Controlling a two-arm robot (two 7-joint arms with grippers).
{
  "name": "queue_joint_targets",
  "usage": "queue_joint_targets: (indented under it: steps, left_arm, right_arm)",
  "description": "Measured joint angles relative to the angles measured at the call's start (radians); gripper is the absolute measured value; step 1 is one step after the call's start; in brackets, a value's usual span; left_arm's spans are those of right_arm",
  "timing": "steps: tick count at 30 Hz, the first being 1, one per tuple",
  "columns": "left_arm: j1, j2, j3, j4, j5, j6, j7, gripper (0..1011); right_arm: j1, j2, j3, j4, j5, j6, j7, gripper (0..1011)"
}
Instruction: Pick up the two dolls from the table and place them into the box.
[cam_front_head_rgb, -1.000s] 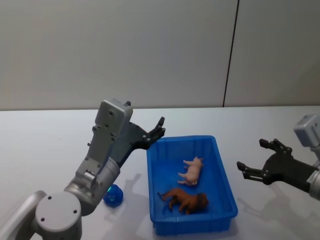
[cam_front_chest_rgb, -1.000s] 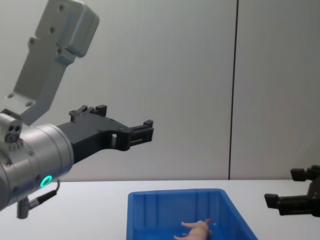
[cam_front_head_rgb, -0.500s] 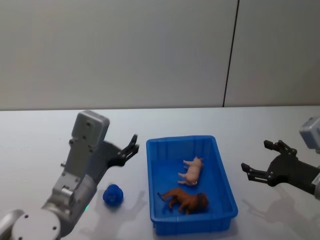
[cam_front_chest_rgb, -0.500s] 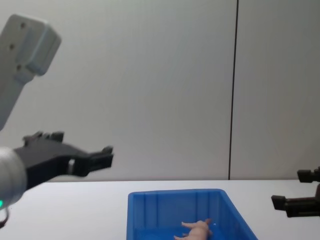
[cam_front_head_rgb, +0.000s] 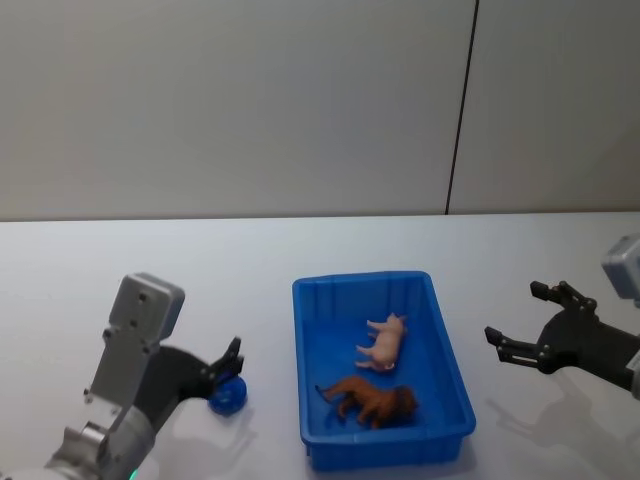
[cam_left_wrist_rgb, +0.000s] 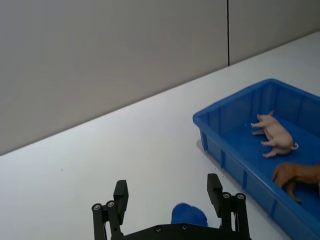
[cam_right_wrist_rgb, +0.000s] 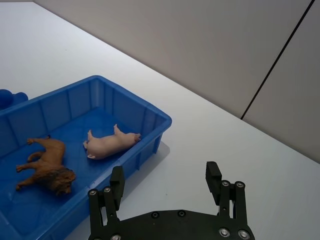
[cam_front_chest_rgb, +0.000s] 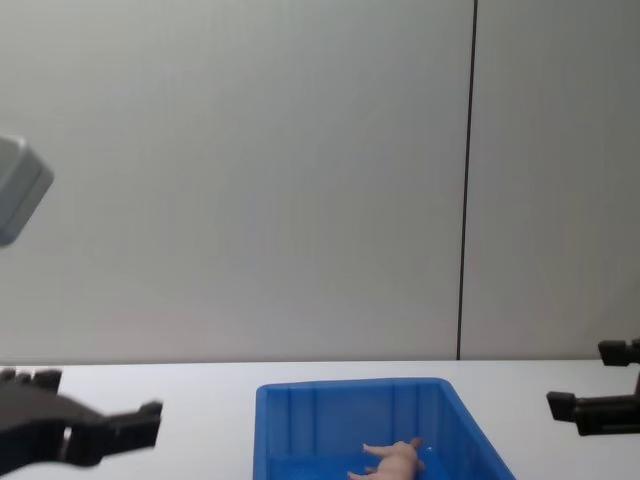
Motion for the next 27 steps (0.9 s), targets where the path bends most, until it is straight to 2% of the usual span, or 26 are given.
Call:
queue_joint_targets:
  steps: [6, 13, 27]
  left_arm:
    - [0.022, 0.017, -0.007, 0.016, -0.033, 0.006, -0.030, 1001]
    - [0.028, 0.016, -0.012, 0.061, -0.065, -0.005, -0.080, 1001]
    - [-0.021, -0.027, -0.017, 0.217, -0.100, -0.065, -0.223, 1001]
  right_arm:
    - [-0.001, 0.001, 0.001, -0.001, 0.001, -0.001, 0.000, 1001]
    - [-0.001, 0.001, 0.001, -0.001, 0.001, -0.001, 0.000, 1001]
    - [-0.002, 0.002, 0.001, -0.001, 0.001, -0.001, 0.000, 1001]
